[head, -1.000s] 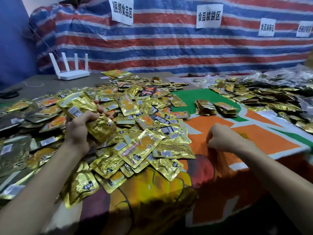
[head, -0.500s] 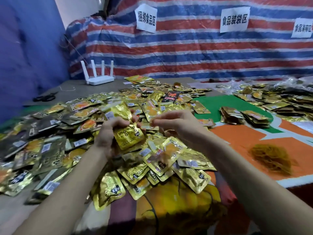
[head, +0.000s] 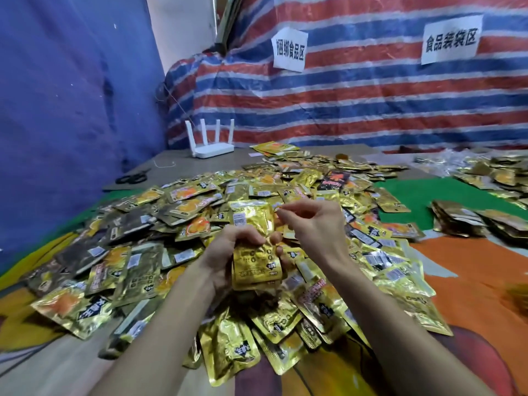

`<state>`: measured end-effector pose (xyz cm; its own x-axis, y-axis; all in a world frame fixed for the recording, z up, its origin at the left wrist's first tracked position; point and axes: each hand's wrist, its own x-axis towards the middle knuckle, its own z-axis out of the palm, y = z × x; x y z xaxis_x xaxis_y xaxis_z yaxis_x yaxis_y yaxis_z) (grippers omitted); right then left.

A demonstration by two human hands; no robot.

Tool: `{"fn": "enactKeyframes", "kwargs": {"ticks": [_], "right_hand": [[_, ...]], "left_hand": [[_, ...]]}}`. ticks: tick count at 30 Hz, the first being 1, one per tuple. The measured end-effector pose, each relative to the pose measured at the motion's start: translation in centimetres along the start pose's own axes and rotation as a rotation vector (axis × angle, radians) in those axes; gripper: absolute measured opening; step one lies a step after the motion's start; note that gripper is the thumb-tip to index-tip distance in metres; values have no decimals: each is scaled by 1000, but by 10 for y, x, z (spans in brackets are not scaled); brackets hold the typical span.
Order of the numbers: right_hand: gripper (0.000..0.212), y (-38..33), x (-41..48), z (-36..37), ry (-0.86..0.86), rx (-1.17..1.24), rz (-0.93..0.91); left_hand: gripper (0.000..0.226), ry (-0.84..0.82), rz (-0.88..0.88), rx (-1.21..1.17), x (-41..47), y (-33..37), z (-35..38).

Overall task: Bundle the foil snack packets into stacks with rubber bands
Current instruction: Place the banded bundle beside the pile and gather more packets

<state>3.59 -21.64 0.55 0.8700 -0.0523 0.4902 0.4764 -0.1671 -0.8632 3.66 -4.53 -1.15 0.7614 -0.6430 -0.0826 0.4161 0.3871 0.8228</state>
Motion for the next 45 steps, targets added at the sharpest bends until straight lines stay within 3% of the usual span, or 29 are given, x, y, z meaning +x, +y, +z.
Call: {"fn": "enactKeyframes", "kwargs": {"ticks": [4, 8, 10, 13, 15, 21, 24, 27, 36, 41, 45], "right_hand": [[4, 5, 3, -6, 23, -42, -20], [3, 7, 0, -9, -44, -146, -19], [3, 6, 0, -12, -92, -155, 56], [9, 4, -1, -16, -271, -77, 227], [6, 3, -2, -17, -328, -69, 248], [6, 4, -4, -22, -217, -13, 141], [14, 7, -5, -23, -180, -88, 72], [7, 11, -8, -22, -183, -80, 37], [12, 20, -9, -34, -480, 499, 458], [24, 24, -10, -33, -529, 585, 523], [24, 26, -9, -35, -541, 883, 650]], "left_hand": [[26, 11, 74, -2, 4, 0, -4], [26, -24, -47, 44, 0, 3, -8], [32, -62, -42, 20, -2, 3, -12], [37, -248, -22, -5, -3, 1, -13], [41, -263, -18, 27, -4, 2, -12], [42, -48, 34, 17, -3, 6, -11], [29, -117, -73, 121, -6, 5, -4], [18, -120, -136, 163, -8, 6, 0], [24, -96, -88, 189, -11, 3, 6], [28, -180, -69, 91, -13, 4, 6], [40, -396, 15, -173, -15, -3, 4]]}}
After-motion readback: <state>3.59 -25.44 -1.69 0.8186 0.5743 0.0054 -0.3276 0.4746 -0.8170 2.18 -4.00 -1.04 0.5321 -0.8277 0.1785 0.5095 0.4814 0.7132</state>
